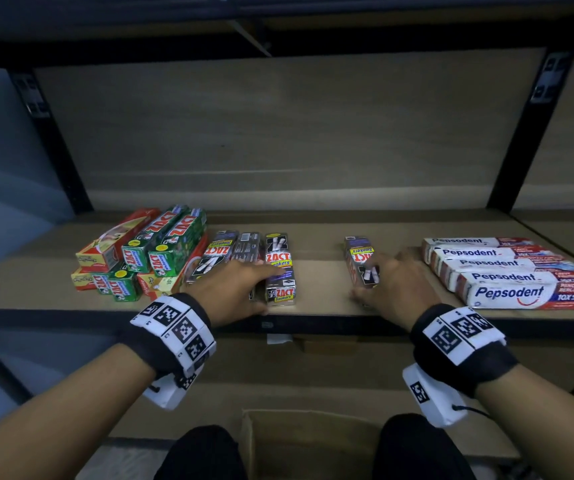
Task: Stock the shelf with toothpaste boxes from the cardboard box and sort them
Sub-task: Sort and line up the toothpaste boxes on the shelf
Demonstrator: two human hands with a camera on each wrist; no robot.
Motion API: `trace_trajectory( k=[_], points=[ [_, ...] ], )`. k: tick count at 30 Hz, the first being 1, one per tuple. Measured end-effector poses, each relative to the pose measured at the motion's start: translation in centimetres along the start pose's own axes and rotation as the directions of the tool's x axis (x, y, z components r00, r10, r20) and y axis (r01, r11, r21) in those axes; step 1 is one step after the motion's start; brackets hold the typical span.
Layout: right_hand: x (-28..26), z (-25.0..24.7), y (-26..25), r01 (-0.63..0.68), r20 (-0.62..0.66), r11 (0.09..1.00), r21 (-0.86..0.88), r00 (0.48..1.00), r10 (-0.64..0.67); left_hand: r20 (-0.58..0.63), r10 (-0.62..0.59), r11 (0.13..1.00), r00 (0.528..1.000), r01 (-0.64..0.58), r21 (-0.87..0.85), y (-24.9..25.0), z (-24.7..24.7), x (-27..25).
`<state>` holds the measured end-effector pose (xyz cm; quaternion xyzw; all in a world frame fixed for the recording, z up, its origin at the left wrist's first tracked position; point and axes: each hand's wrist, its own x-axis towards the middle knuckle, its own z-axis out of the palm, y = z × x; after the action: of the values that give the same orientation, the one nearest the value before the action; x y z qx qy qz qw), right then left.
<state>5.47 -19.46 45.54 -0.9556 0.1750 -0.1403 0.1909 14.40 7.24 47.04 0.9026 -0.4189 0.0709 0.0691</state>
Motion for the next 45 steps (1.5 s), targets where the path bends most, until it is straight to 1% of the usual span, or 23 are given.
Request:
trace_trajectory(
  k=[4,8,12,14,17,19,21,25,28,31,35,37,41,45],
  points=[
    [1.5,-0.3,0.4,0.048,0.020,0.997,-0.067,0.999,-0.047,-0.021,0.067,0.997,0.998,-0.068,-0.030,0.5,0.0,0.8],
    [3.3,-1.2,1.0,0.107,0.081,0.990,-0.088,0.992,-0.100,0.014,0.185,0.977,0.983,-0.182,-0.106,1.3,0.4,2.3],
    [5.2,-1.8,1.6,0.169,0.155,0.982,-0.088,0.976,-0.154,0.036,0.247,0.952,0.968,-0.236,-0.194,2.5,-0.2,4.5],
    [6.0,-2.0,1.9,0.156,0.184,0.984,-0.085,0.973,-0.138,0.070,0.261,0.946,0.963,-0.241,-0.216,2.4,-0.7,5.9],
    [7.0,-2.5,2.2,0.102,0.208,0.989,-0.110,0.975,-0.078,0.136,0.247,0.963,0.959,-0.228,-0.141,1.6,-1.2,8.4],
    [7.4,-2.7,2.3,0.052,0.229,0.985,-0.166,0.973,-0.013,0.181,0.232,0.972,0.956,-0.219,-0.086,1.2,-1.3,9.7],
    [7.6,-2.9,2.1,0.026,0.252,0.974,-0.225,0.967,0.033,0.207,0.250,0.968,0.946,-0.237,-0.083,0.9,-1.3,10.7],
    [8.2,-2.9,2.0,0.019,0.273,0.970,-0.242,0.961,0.049,0.284,0.260,0.966,0.923,-0.252,-0.063,1.2,-1.2,11.9],
    [8.5,-2.9,2.0,0.007,0.276,0.975,-0.222,0.959,0.056,0.308,0.230,0.973,0.923,-0.224,-0.052,1.1,-1.0,12.4],
    [8.7,-3.0,2.1,0.011,0.282,0.975,-0.222,0.958,0.053,0.293,0.244,0.970,0.925,-0.234,-0.067,0.7,-0.7,12.7],
    [8.7,-3.1,2.2,0.032,0.259,0.976,-0.216,0.965,0.026,0.259,0.228,0.972,0.939,-0.236,0.000,0.6,-0.8,12.9],
    [8.6,-3.1,2.1,0.050,0.243,0.977,-0.206,0.970,0.002,0.239,0.221,0.973,0.945,-0.230,0.008,0.7,-0.8,12.8],
    [8.5,-3.0,2.0,0.085,0.195,0.986,-0.146,0.979,-0.056,0.210,0.222,0.974,0.952,-0.227,-0.002,0.6,-0.8,12.3],
    [8.1,-3.2,2.2,0.104,0.165,0.991,-0.080,0.982,-0.090,0.145,0.213,0.976,0.966,-0.216,0.009,0.3,-0.9,11.5]
  ],
)
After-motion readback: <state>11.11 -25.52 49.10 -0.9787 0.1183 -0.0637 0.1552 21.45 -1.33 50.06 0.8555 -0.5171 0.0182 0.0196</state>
